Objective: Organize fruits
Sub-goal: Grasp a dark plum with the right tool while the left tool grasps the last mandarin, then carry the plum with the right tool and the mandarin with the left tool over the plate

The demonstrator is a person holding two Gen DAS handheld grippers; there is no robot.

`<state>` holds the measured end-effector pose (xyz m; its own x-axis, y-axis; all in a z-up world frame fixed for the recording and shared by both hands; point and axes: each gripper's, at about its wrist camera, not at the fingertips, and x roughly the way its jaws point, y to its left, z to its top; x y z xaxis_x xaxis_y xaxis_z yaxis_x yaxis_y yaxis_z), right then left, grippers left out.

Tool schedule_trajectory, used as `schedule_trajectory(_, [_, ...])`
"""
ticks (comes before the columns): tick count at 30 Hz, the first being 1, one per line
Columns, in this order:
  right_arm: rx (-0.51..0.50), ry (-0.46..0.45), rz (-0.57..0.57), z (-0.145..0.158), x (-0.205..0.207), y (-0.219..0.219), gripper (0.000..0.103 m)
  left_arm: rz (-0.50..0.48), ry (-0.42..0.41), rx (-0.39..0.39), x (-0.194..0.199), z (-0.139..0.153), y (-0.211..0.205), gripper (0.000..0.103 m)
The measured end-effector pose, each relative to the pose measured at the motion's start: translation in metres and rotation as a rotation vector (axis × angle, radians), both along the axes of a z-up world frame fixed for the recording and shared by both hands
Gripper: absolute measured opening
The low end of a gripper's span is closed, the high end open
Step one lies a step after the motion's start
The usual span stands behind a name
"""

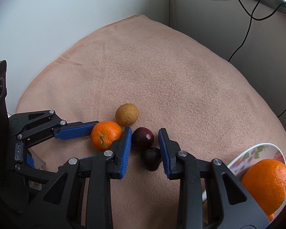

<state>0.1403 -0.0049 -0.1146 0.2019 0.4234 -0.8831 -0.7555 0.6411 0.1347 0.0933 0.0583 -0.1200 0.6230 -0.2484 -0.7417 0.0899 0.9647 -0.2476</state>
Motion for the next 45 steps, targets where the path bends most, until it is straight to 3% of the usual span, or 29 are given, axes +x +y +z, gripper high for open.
schedule_trajectory(10, [0.026,-0.012,-0.016,0.004,-0.003,-0.003,0.024,0.007,-0.016,-0.007,-0.006,0.001,0.005,0.034])
schedule_trajectory(20, [0.118,-0.044,-0.068,0.031,-0.013,-0.029,0.024,0.013,-0.061,-0.027,-0.025,0.019,0.013,0.034])
schedule_trajectory(34, [0.225,-0.117,-0.187,0.078,-0.027,-0.103,0.024,-0.039,-0.121,-0.022,-0.049,0.047,-0.015,0.034])
schedule_trajectory(45, [0.259,-0.152,-0.325,0.09,-0.02,-0.178,0.024,-0.116,-0.145,-0.023,-0.04,0.06,-0.057,0.034])
